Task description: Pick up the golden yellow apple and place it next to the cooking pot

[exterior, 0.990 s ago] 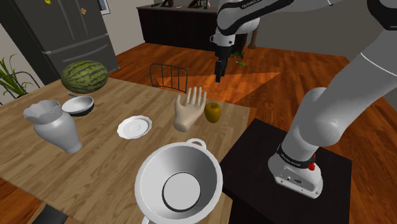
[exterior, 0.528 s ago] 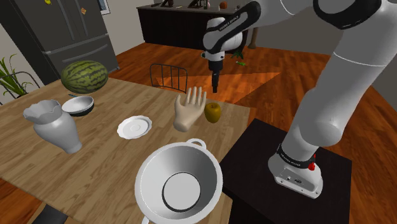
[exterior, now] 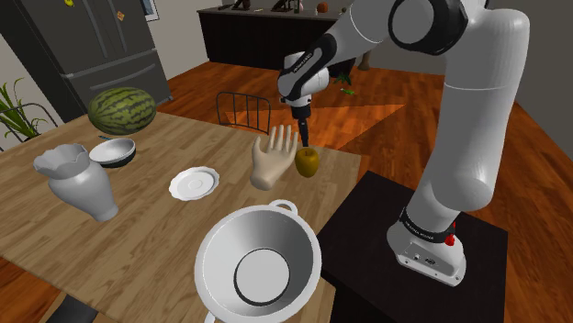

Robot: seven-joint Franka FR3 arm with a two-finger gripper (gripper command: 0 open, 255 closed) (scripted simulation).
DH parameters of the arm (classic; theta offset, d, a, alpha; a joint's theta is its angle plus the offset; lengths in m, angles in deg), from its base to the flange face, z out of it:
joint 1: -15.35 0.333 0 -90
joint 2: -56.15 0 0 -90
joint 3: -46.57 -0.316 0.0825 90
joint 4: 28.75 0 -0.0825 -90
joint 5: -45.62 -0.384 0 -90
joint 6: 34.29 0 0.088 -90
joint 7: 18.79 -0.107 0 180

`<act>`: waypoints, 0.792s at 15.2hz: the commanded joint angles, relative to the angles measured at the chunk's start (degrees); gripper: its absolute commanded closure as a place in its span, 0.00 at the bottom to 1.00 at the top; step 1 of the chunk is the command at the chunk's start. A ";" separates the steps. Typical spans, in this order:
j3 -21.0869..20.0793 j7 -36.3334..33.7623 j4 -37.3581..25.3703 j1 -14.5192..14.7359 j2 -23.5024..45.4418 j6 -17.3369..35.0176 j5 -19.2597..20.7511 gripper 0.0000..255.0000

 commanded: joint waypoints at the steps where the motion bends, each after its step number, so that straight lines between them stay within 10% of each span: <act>1: -0.15 0.76 0.50 -0.22 1.13 1.48 -0.36 0.00; 12: -0.55 1.41 2.10 -0.45 2.97 4.80 -1.32 0.00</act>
